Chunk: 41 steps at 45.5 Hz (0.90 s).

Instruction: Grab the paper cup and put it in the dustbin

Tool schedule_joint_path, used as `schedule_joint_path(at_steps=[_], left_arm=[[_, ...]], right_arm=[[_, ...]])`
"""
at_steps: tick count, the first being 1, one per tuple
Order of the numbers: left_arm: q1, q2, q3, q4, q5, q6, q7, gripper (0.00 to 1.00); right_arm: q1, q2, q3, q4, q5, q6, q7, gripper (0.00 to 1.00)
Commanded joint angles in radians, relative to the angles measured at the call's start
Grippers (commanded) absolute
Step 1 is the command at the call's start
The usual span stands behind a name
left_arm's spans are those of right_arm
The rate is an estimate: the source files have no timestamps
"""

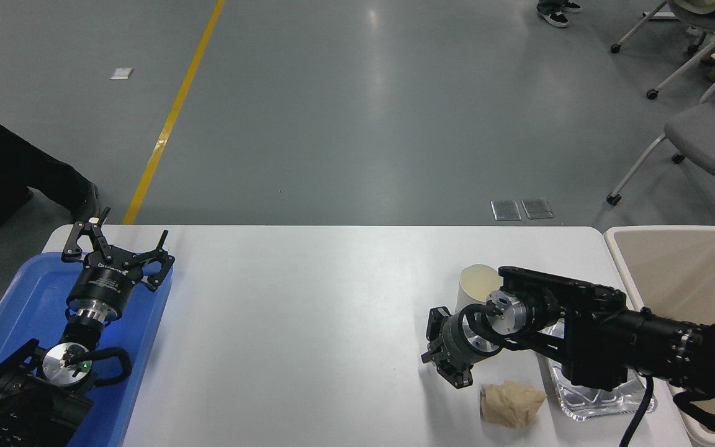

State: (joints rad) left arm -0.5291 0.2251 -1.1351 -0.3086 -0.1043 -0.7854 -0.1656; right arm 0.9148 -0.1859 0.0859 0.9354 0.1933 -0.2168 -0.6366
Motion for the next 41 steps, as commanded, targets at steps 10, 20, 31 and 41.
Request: schedule_joint_path(at_steps=[10, 20, 31, 41], left_arm=[[0.001, 0.0, 0.0, 0.0, 0.0, 0.0, 0.0, 0.99], [0.0, 0.0, -0.002, 0.0, 0.0, 0.0, 0.0, 0.99], [0.0, 0.0, 0.0, 0.0, 0.0, 0.0, 0.0, 0.99], [0.0, 0.0, 0.0, 0.0, 0.0, 0.0, 0.001, 0.99]], right_arm=[[-0.004, 0.01, -0.002, -0.001, -0.003, -0.003, 0.0, 0.0], [-0.007, 0.011, -0.002, -0.003, -0.009, -0.009, 0.0, 0.0], [0.019, 0.005, -0.011, -0.003, -0.015, -0.009, -0.002, 0.0], [0.065, -0.032, -0.096, 0.014, -0.018, -0.006, 0.005, 0.0]])
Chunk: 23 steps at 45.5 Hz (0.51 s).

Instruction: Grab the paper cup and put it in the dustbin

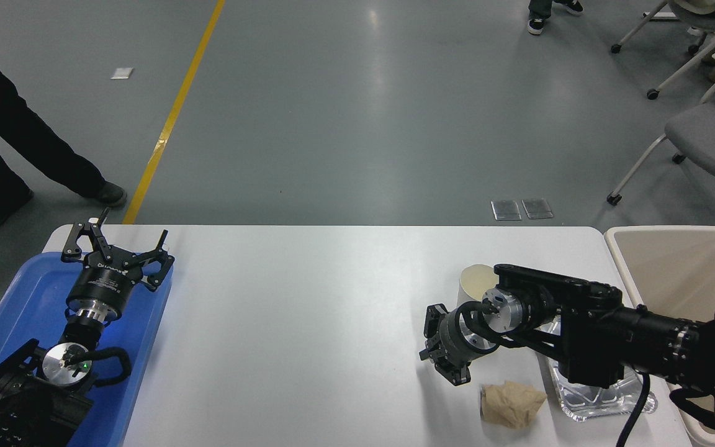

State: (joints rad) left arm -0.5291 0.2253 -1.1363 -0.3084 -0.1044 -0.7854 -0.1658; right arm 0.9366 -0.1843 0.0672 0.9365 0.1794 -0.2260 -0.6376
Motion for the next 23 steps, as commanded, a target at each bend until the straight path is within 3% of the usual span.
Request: schedule_joint_path(at_steps=[1, 11, 14, 17, 23], left_arm=[[0.0, 0.0, 0.001, 0.0, 0.0, 0.0, 0.002, 0.99], [-0.002, 0.0, 0.003, -0.001, 0.0, 0.0, 0.002, 0.99], [-0.002, 0.0, 0.003, -0.001, 0.0, 0.0, 0.002, 0.99], [-0.002, 0.0, 0.003, 0.0, 0.0, 0.0, 0.002, 0.99], [-0.002, 0.0, 0.003, -0.001, 0.0, 0.0, 0.002, 0.99]], right_arm=[[0.059, -0.037, -0.107, 0.016, -0.005, 0.008, 0.007, 0.0], [0.283, -0.069, -0.501, 0.188, -0.003, 0.042, 0.019, 0.0], [0.358, -0.075, -0.601, 0.249, -0.006, 0.057, 0.042, 0.0], [0.422, -0.076, -0.678, 0.283, -0.021, 0.089, 0.113, 0.0], [0.534, -0.099, -0.79, 0.326, -0.077, 0.221, 0.311, 0.0]])
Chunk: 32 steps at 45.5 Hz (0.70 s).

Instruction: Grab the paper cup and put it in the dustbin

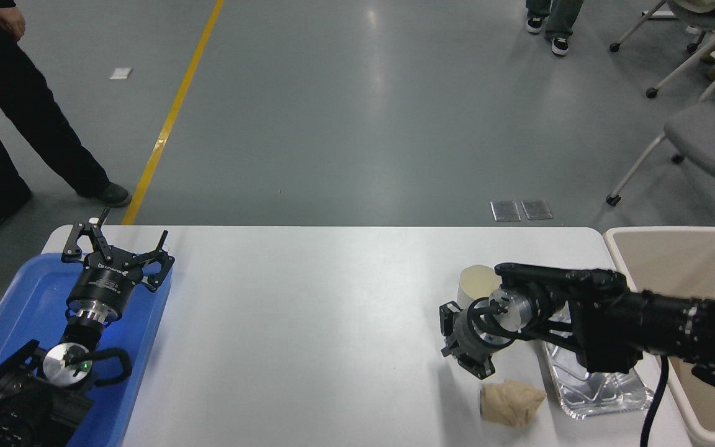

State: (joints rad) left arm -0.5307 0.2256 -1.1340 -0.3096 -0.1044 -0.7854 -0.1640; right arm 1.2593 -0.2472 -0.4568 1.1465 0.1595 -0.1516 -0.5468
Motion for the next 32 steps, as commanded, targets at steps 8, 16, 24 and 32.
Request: schedule_joint_path(at_steps=[8, 16, 24, 32], left_arm=[[0.0, -0.002, 0.0, 0.0, 0.0, 0.0, 0.0, 0.99], [0.0, 0.0, 0.0, 0.0, 0.0, 0.0, 0.0, 0.99], [0.0, 0.0, 0.0, 0.0, 0.0, 0.0, 0.0, 0.99], [0.0, 0.0, 0.0, 0.0, 0.0, 0.0, 0.0, 0.99]], right_arm=[[0.399, -0.041, -0.439, 0.122, -0.14, 0.359, 0.485, 0.0], [0.567, -0.035, -0.559, 0.167, -0.251, 0.472, 0.657, 0.0], [0.773, -0.03, -0.631, 0.271, -0.314, 0.53, 0.723, 0.0], [0.956, -0.03, -0.646, 0.294, -0.243, 0.512, 0.722, 1.0]])
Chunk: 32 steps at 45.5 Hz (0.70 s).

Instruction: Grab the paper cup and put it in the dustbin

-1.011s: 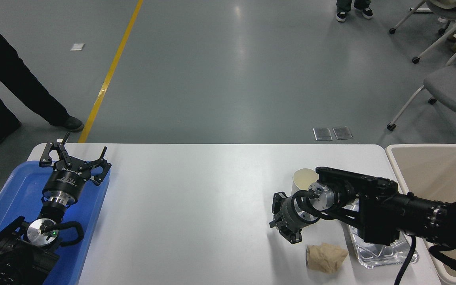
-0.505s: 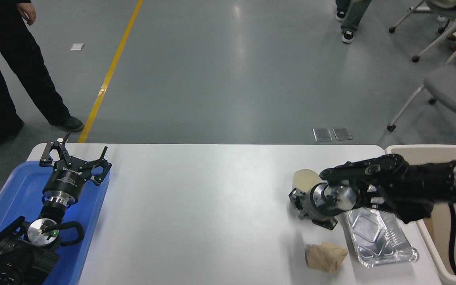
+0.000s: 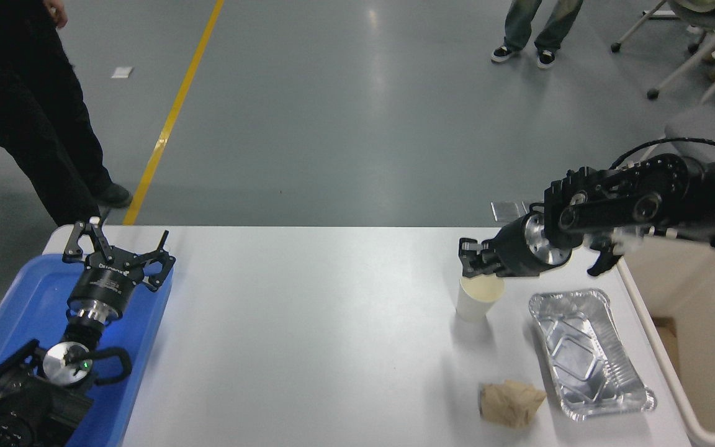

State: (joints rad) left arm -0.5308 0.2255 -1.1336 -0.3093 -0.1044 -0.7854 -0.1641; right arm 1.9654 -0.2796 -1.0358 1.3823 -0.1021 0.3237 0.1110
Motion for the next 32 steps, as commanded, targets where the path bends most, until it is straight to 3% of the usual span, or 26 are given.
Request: schedule_joint_path(at_steps=[1, 20, 32], left_arm=[[0.0, 0.0, 0.0, -0.001, 0.0, 0.0, 0.0, 0.99], [0.0, 0.0, 0.0, 0.001, 0.0, 0.0, 0.0, 0.99], [-0.001, 0.0, 0.0, 0.001, 0.0, 0.0, 0.0, 0.99]], right_arm=[[0.277, 0.005, -0.07, 0.057, 0.03, 0.046, 0.062, 1.0], [0.403, 0.065, -0.145, 0.089, 0.047, 0.15, 0.059, 1.0], [0.458, 0.063, -0.164, 0.139, 0.004, 0.311, 0.055, 1.0]])
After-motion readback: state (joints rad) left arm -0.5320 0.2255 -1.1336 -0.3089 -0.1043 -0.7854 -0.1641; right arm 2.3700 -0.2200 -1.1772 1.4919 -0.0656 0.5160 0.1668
